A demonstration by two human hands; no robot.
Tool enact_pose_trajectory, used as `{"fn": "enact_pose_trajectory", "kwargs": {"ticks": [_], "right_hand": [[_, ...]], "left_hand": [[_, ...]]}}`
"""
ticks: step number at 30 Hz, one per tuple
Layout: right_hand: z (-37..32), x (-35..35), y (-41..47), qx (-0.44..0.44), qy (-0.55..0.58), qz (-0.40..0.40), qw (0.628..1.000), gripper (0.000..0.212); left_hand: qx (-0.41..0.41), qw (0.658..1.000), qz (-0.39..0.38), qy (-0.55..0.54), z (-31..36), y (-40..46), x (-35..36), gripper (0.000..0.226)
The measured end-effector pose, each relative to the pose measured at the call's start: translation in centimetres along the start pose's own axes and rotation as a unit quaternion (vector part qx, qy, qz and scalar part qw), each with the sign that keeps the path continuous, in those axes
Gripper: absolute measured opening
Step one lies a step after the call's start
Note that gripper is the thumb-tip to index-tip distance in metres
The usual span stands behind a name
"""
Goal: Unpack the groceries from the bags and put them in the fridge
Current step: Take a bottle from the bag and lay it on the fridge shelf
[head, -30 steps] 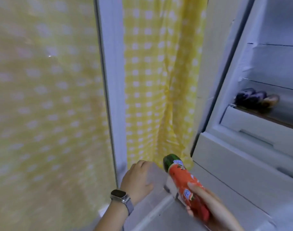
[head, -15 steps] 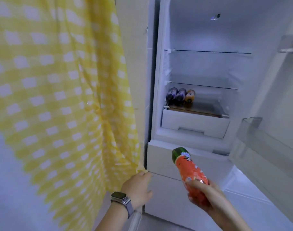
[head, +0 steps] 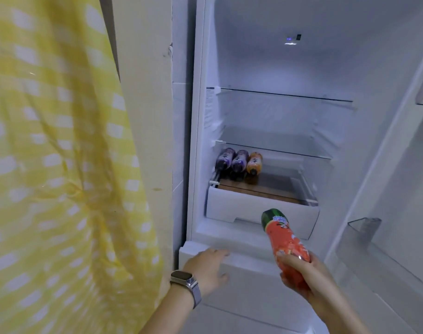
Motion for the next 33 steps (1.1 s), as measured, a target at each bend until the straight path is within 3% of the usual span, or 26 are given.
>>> {"fn": "enact_pose_trajectory", "kwargs": {"ticks": [4, 12, 17, 24, 33], "right_hand": [[-2.0, 0.9, 7.4, -0.002, -0.01, 0.016, 1.0, 0.028], [-4.4, 3.0, 20.0, -0.014, 0.001, 0.067, 0.998, 0.04], [-5.5, 3.1, 25.8, -0.012, 0.003, 0.097, 0.995, 0.048], [-5.7, 2.4, 31.9, -0.017, -0.094, 0.112, 0.989, 0.06], [-8.0, 2.8, 39.0, -0.017, -0.224, 0.135, 0.965, 0.081]], "left_hand": [[-0.008, 1.0, -0.008, -0.006, 1.1, 5.3, -1.0, 0.058], [-0.003, 1.0, 0.021, 0.019, -1.1, 12.7, -4.1, 0.056], [0.013, 0.999, -0.004, 0.037, -2.2, 17.0, -4.8, 0.057], [0.011, 0.999, -0.028, 0.018, -2.1, 21.3, -5.0, 0.059], [0.013, 1.0, 0.003, -0.016, -1.6, 25.0, -5.7, 0.058]]}}
Point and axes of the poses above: each hand's wrist, its own y-axis towards the middle knuckle, its own x-axis out of the palm, z = x × y, the point moved 4 cm from there along y, towards the middle knuckle, and after that the axes turned 5 degrees about -x, right-handed, at the moved point
